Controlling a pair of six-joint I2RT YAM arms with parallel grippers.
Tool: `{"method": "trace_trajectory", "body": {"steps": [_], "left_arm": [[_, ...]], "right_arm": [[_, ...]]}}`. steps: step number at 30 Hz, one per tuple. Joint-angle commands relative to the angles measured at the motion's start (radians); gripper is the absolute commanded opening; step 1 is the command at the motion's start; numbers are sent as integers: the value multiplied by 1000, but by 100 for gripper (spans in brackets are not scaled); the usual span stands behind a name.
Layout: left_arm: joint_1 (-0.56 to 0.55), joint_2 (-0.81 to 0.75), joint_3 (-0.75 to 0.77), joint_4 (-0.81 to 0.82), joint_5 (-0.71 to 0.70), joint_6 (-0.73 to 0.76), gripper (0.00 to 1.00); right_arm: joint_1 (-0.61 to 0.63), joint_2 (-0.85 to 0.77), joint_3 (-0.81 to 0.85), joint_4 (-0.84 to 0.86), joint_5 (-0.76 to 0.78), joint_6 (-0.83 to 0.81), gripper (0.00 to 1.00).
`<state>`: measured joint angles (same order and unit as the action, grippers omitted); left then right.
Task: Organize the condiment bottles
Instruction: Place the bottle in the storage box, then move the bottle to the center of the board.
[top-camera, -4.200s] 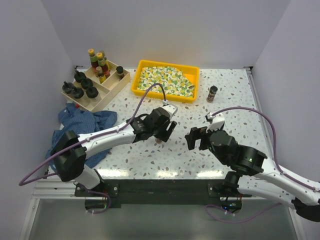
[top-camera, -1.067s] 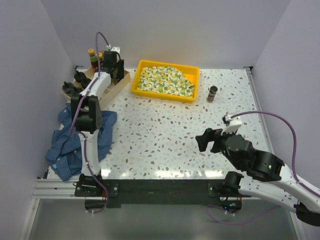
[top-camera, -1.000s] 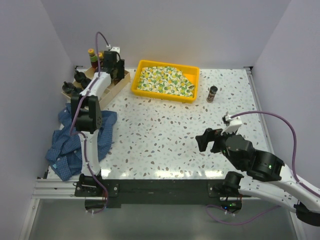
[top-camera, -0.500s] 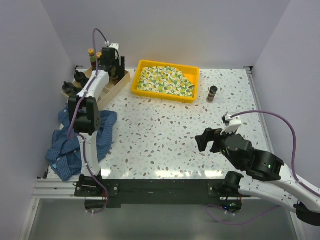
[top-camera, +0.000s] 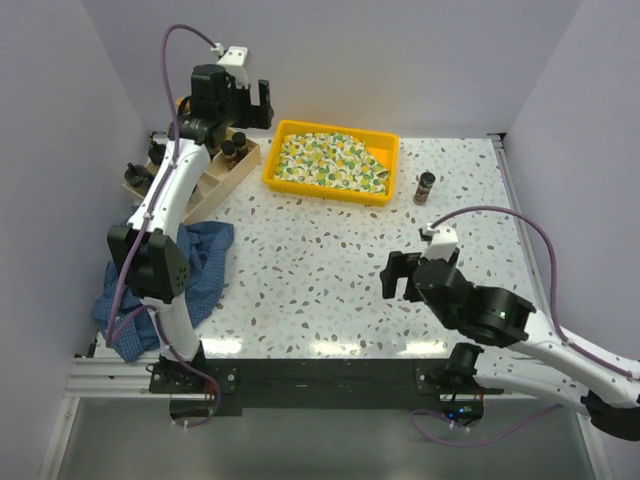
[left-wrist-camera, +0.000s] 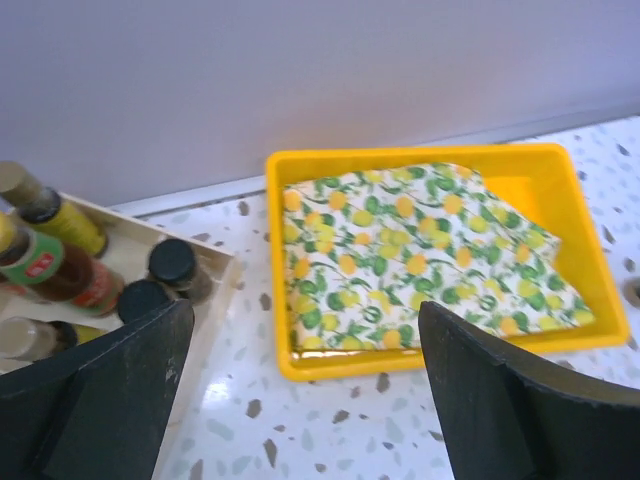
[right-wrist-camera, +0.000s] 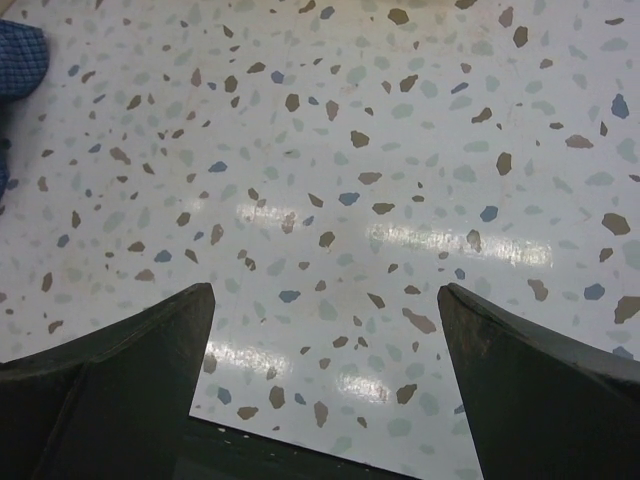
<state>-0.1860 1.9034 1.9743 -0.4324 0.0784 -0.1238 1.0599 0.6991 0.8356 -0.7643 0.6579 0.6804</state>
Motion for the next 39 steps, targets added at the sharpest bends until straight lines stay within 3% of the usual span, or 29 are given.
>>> {"method": "trace_trajectory", "body": {"steps": [1,7,13,14,19,27,33,39], "left_arm": [[-128,-139,-124,-32,78,19,100],[-236,-351,-452,49,164,0,100],[-293,-598,-756,227,150,-31,100],[-294,-624,-788,274,138,-33,100],[-296,-750,-954,374,-5,-16,100],[-325,-794,-966,362,-121,-4,100],[-339,-784,-968,371,-91,-28,100],[-343,-774,-963,370,-83,-34,100]], "right_arm": [[2,82,63,22,55,34,99],[-14,163,85,52,138,42,99],[-268,269,128,140,-33,-77,99],[-341,289,154,151,-41,-94,99],[-478,434,256,177,-38,-204,98],[-695,773,402,319,-208,-309,88],[-807,1025,585,339,-273,-366,81],[-879,1174,743,309,-270,-384,81]]}}
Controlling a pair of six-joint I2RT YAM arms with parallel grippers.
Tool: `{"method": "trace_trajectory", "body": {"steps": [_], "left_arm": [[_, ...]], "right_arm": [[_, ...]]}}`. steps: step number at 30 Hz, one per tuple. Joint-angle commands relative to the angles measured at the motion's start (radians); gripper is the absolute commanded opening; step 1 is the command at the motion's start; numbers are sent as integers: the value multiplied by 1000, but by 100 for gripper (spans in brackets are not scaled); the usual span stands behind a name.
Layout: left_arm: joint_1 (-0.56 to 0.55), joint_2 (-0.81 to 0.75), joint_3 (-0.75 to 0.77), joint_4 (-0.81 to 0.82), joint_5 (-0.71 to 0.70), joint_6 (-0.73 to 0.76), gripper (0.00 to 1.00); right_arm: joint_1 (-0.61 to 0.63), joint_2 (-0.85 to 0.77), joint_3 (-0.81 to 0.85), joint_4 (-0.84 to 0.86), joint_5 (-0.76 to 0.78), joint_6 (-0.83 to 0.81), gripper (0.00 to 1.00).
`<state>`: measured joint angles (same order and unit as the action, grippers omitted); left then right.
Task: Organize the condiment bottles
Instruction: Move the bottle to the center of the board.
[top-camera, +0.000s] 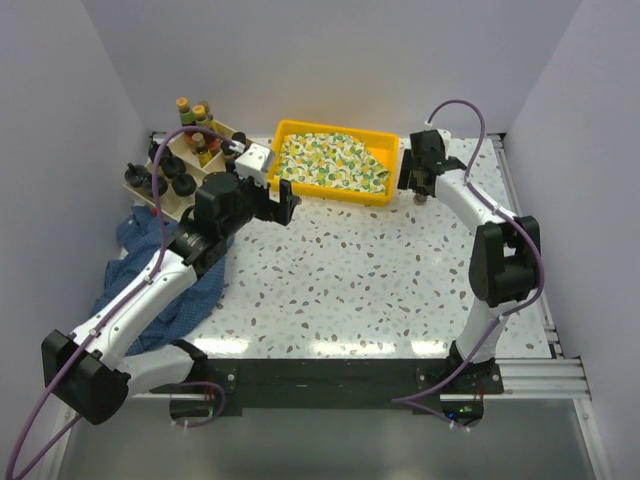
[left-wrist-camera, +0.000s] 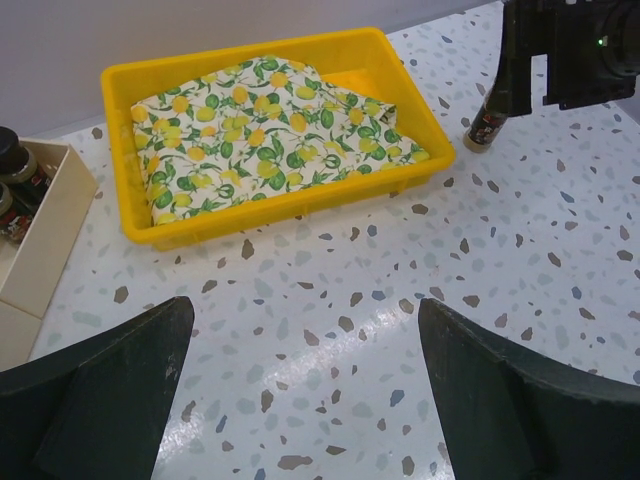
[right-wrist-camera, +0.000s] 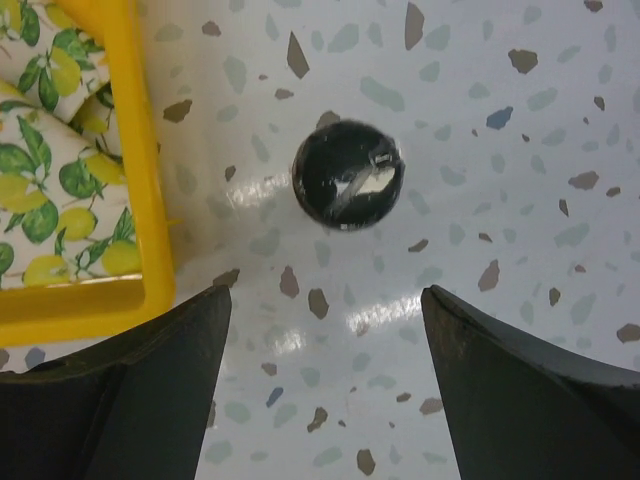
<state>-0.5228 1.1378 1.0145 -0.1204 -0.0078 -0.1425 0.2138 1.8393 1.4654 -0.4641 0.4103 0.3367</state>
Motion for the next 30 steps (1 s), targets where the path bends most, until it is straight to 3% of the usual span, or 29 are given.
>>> {"method": "trace_trajectory", "body": {"steps": [1,17,30], "left_arm": [[-6,-9,-4,54,3,-17,100],[-6,-26,-2,53,-1,-9,100],[-6,-32,-4,53,-17,-6,100]], "right_arm": [[-45,56,124,8,-22,-53,80],[-86,164,177,45,-108,-100,65],[-85,58,92,44,-71,-142,36]]}}
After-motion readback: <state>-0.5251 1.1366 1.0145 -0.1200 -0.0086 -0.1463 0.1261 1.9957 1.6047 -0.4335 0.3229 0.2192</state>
